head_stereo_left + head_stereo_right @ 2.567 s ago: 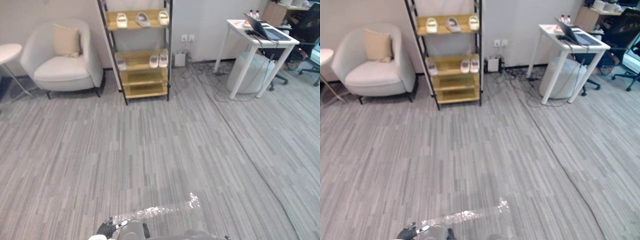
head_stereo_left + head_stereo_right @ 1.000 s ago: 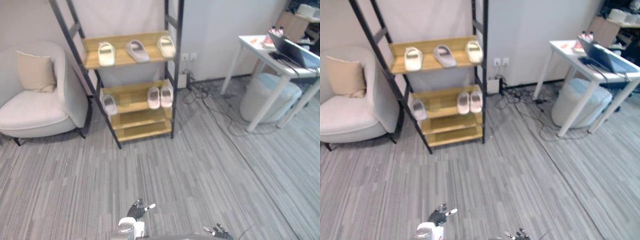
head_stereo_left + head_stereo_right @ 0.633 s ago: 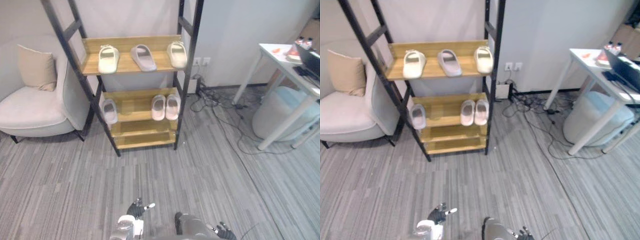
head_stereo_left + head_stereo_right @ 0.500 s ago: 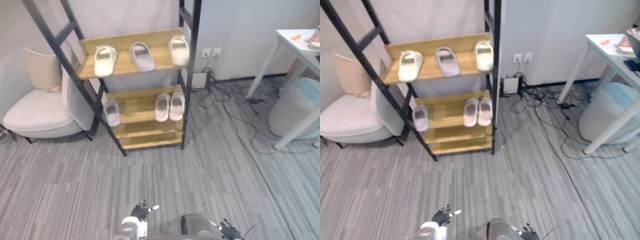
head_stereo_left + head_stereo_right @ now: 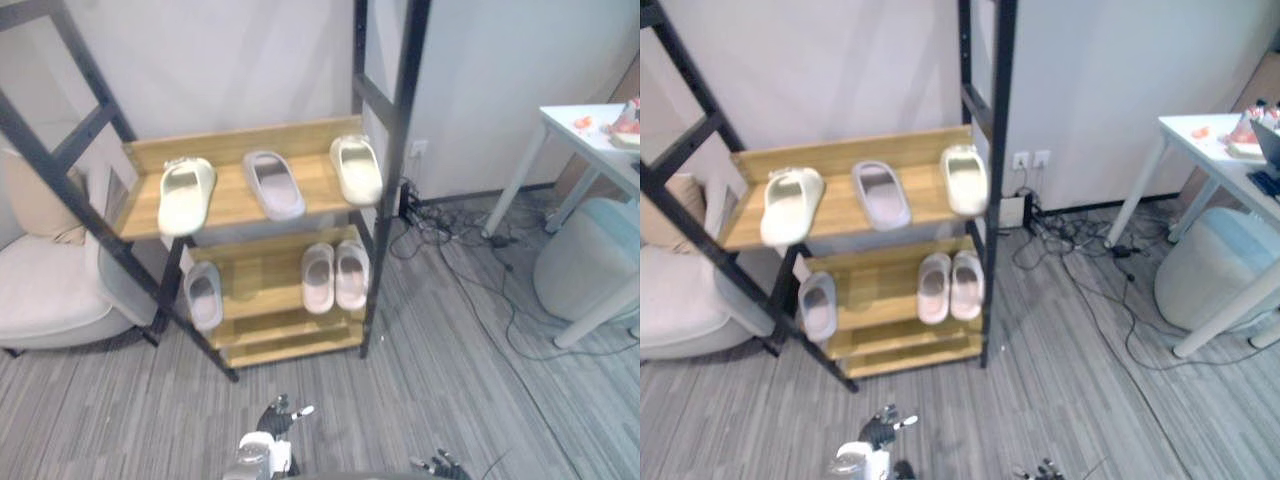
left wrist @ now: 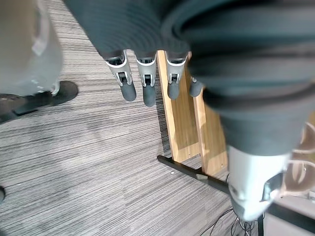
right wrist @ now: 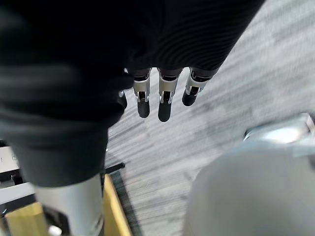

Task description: Organize the slippers on the shoe rack

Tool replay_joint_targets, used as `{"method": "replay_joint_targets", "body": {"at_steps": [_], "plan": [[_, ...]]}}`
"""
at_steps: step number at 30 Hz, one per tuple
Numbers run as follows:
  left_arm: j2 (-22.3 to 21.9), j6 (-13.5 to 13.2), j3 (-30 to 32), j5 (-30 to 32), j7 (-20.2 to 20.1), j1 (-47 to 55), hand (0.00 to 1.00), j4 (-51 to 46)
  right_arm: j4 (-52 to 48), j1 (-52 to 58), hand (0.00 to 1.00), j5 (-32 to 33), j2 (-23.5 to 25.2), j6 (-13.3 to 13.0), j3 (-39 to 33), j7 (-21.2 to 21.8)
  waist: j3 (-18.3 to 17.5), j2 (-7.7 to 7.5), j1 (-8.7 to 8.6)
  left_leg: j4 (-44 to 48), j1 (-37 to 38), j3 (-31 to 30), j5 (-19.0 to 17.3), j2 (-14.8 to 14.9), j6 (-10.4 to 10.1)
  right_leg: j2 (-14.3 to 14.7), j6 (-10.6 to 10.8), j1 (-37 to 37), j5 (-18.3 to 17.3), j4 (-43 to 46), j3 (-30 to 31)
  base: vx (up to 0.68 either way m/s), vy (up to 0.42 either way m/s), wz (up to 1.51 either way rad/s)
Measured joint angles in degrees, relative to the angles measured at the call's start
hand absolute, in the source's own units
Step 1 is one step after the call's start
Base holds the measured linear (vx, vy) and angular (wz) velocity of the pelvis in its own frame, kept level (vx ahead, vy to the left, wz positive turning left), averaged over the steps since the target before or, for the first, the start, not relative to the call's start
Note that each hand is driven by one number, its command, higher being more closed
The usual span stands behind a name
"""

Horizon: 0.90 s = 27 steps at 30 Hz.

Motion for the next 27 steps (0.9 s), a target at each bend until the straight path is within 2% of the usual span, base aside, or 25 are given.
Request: {"method": "replay_joint_targets", "body": {"at_steps": [1,2,4,5,6,7,8,9,10,11,12,15,17,18,20,27], "plan": [[0.40,0.37,-0.61,-0.01,0.00,-0.29,0.00,0.13,-0.13,-0.38,0.00,0.02,0.14,-0.05,-0.33,0.09,0.34,0.26,0.03,-1.73,2.76,-0.49,-0.33,-0.62,0.47,0.26,1.53,-2.73,1.94,7.59,0.98,0.50,0.231,0.08],[0.66,0.54,-0.53,-0.06,0.14,-0.34,0.00,0.56,-0.19,-0.76,0.00,0.02,-0.22,-0.11,-0.67,0.15,0.78,0.76,0.09,-4.09,6.73,-0.54,-0.39,-0.85,0.56,0.69,0.71,-4.47,1.33,12.79,0.69,0.34,0.144,-0.06],[1.21,0.55,-0.51,-0.07,0.13,-0.25,0.00,0.70,-0.29,-1.47,0.00,0.02,-0.95,-0.50,-0.55,0.15,1.30,2.38,0.12,-6.97,10.79,-0.75,-0.38,-0.28,0.55,1.60,-1.08,-6.34,-0.76,13.95,-0.25,0.26,0.092,-0.06],[1.56,0.54,-0.46,-0.10,0.16,-0.42,0.00,0.79,-0.40,-1.70,0.00,0.04,-0.97,-0.70,-0.59,0.17,1.22,2.65,-0.11,-8.15,12.13,-1.42,-0.38,0.28,0.55,1.98,-1.76,-7.79,-1.96,11.88,-1.32,0.20,-0.032,0.26],[1.64,0.51,-0.36,-0.14,0.17,-0.84,0.00,0.93,-0.49,-1.75,0.00,0.06,-0.96,-0.97,-0.64,0.21,1.17,2.70,-0.39,-9.53,13.17,-1.92,-0.43,1.13,0.46,2.53,-2.42,-9.85,-2.66,6.10,-2.69,0.16,-0.047,0.33],[1.61,0.50,-0.36,-0.14,0.14,-0.94,0.00,1.04,-0.44,-1.78,0.00,0.08,-0.96,-1.05,-0.70,0.21,1.17,2.70,-0.40,-9.61,13.30,-2.26,-0.56,1.51,0.17,2.68,-2.49,-10.61,-2.60,3.79,-3.11,0.17,-0.113,0.36],[1.54,0.49,-0.35,-0.14,0.15,-1.05,0.00,1.58,0.02,-2.14,0.00,0.07,-0.83,-1.12,-1.21,0.27,1.33,2.60,-0.41,-9.58,13.26,-3.08,-0.78,2.04,-1.06,3.06,-2.49,-11.31,-1.67,-2.56,-3.49,0.17,-0.178,0.30],[1.83,0.47,-0.23,-0.13,0.17,-1.05,0.00,2.70,0.59,-2.30,0.00,0.12,0.00,-1.13,-1.54,0.32,1.80,0.89,-0.41,-9.44,13.75,-4.26,-1.22,1.31,-2.99,2.69,-3.83,-10.52,4.42,-10.45,-3.59,0.20,-0.224,0.48],[1.13,0.52,0.22,-0.12,0.11,-1.14,0.00,3.39,1.40,-2.21,0.00,0.10,-0.32,-1.25,-2.45,0.30,2.21,2.50,-0.99,-9.60,14.10,-6.15,-1.72,2.49,-4.34,3.55,-4.19,-9.07,4.59,-10.51,-5.23,0.19,-0.213,0.47],[0.23,0.51,0.46,-0.07,-0.05,-1.11,0.00,3.32,2.23,-2.12,0.00,0.14,-0.96,-1.19,-2.80,0.38,2.34,3.09,-1.08,-9.65,14.08,-6.75,-1.58,3.39,-4.93,4.17,-4.30,-8.55,4.56,-11.13,-5.90,0.13,-0.163,0.31],[-0.25,0.37,0.61,0.01,-0.37,-0.97,0.00,3.00,2.79,-2.14,0.00,0.05,-1.77,-0.83,-2.80,0.34,2.36,4.21,-0.43,-9.68,14.05,-6.61,-1.19,4.09,-5.54,4.88,-4.33,-8.51,4.57,-11.39,-5.97,0.11,-0.148,0.07],[-0.40,0.45,2.74,0.00,-1.10,-0.70,0.00,3.44,2.86,-1.83,0.00,0.07,-2.37,-0.85,-3.53,0.33,2.61,5.86,-0.54,-9.63,13.94,-7.19,-0.28,5.60,-6.97,5.96,-5.22,-7.12,5.09,-13.29,-7.55,0.04,-0.123,0.12],[-0.35,0.40,2.77,0.18,-1.17,-0.84,0.00,3.35,3.23,-1.37,0.00,0.09,-1.98,-0.80,-3.44,0.34,3.18,5.01,-0.53,-7.76,13.43,-7.39,0.15,6.25,-7.68,5.85,-5.57,-5.66,5.24,-14.78,-9.01,-0.05,-0.088,0.40],[-0.23,0.36,2.99,0.67,-1.21,-1.11,0.00,3.21,3.52,-1.56,0.00,0.10,-1.49,-0.82,-3.26,0.35,3.67,3.93,-0.41,-4.55,12.04,-7.20,0.15,6.47,-7.68,5.46,-5.81,-4.88,5.30,-15.41,-9.46,-0.08,-0.066,0.29],[-0.31,0.18,3.91,1.09,-1.24,-1.09,0.00,2.96,4.06,-1.84,0.00,0.11,-1.47,-0.92,-2.52,0.39,3.79,3.33,-0.30,-2.85,11.02,-7.18,0.15,6.73,-7.68,5.33,-5.87,-4.91,5.34,-15.60,-9.30,-0.08,-0.043,0.05],[-0.47,-0.38,5.02,1.08,-1.16,-1.60,0.00,3.42,4.29,-2.28,0.00,0.20,-1.53,-0.95,-3.94,0.35,4.13,4.10,-0.32,-8.69,10.82,-7.33,0.16,7.12,-7.66,7.17,-5.38,-8.68,7.61,-17.31,-6.16,-0.05,0.037,-0.20]]}}
